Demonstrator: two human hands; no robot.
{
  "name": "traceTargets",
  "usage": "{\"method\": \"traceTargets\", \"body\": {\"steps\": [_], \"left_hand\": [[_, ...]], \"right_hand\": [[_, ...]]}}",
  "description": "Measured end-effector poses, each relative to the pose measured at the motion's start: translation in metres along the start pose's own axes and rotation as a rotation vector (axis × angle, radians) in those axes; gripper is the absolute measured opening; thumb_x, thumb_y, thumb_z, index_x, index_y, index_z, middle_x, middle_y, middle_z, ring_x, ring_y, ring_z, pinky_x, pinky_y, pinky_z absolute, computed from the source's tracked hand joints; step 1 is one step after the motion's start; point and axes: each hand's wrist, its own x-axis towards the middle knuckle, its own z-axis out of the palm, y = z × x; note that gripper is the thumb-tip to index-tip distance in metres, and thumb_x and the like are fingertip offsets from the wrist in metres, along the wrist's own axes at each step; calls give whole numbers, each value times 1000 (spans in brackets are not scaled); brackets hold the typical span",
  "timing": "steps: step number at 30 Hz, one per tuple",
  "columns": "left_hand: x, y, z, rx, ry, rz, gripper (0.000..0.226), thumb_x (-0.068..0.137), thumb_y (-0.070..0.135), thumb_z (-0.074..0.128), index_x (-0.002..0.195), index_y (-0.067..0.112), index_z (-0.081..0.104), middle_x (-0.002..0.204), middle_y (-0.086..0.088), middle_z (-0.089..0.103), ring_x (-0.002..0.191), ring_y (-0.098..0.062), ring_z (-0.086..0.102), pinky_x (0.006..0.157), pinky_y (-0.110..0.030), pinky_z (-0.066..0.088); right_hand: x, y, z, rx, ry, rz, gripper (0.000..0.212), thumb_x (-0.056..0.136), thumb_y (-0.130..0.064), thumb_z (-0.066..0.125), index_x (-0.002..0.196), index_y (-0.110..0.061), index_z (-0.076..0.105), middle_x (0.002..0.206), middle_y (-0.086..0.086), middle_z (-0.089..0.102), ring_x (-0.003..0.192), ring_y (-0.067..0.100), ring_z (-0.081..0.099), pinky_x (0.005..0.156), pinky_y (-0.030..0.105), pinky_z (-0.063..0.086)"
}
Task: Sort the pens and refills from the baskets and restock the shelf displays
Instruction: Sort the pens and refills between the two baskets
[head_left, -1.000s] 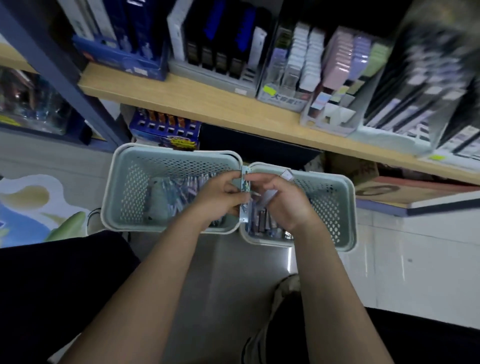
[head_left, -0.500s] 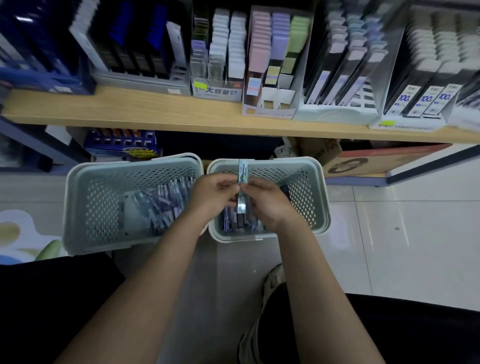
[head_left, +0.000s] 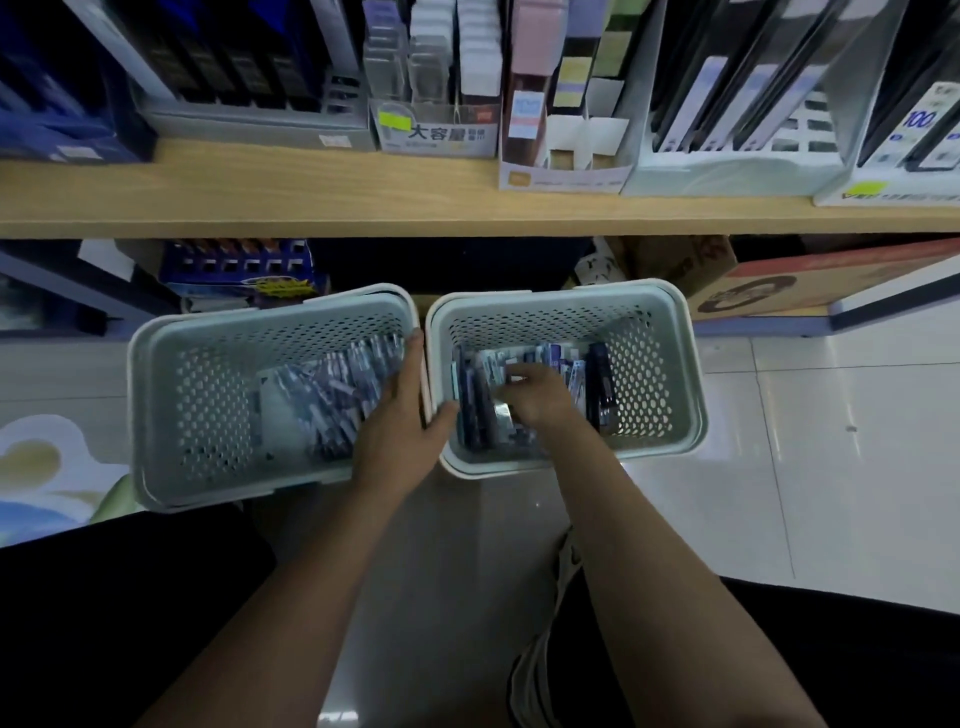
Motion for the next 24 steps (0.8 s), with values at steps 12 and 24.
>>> {"method": "traceTargets", "body": {"steps": [12, 24], "left_hand": [[1, -10, -2, -46, -12, 82, 82, 98, 40, 61, 159, 45, 6, 162, 6, 32, 122, -34, 56, 97, -44, 48], [-3, -60, -80, -10, 405, 51, 54, 87, 35, 51, 136, 13, 57, 136, -14, 58, 123, -31, 52, 101, -49, 46]], "right_hand": [[19, -1, 7, -186, 123, 14, 32, 96, -12, 59, 126, -1, 65, 117, 19, 69, 96, 33, 65, 79, 32, 50], [-63, -87, 104, 96, -99, -395, 8, 94, -14, 63, 94, -16, 70, 75, -4, 68, 67, 16, 66, 64, 31, 55]]}}
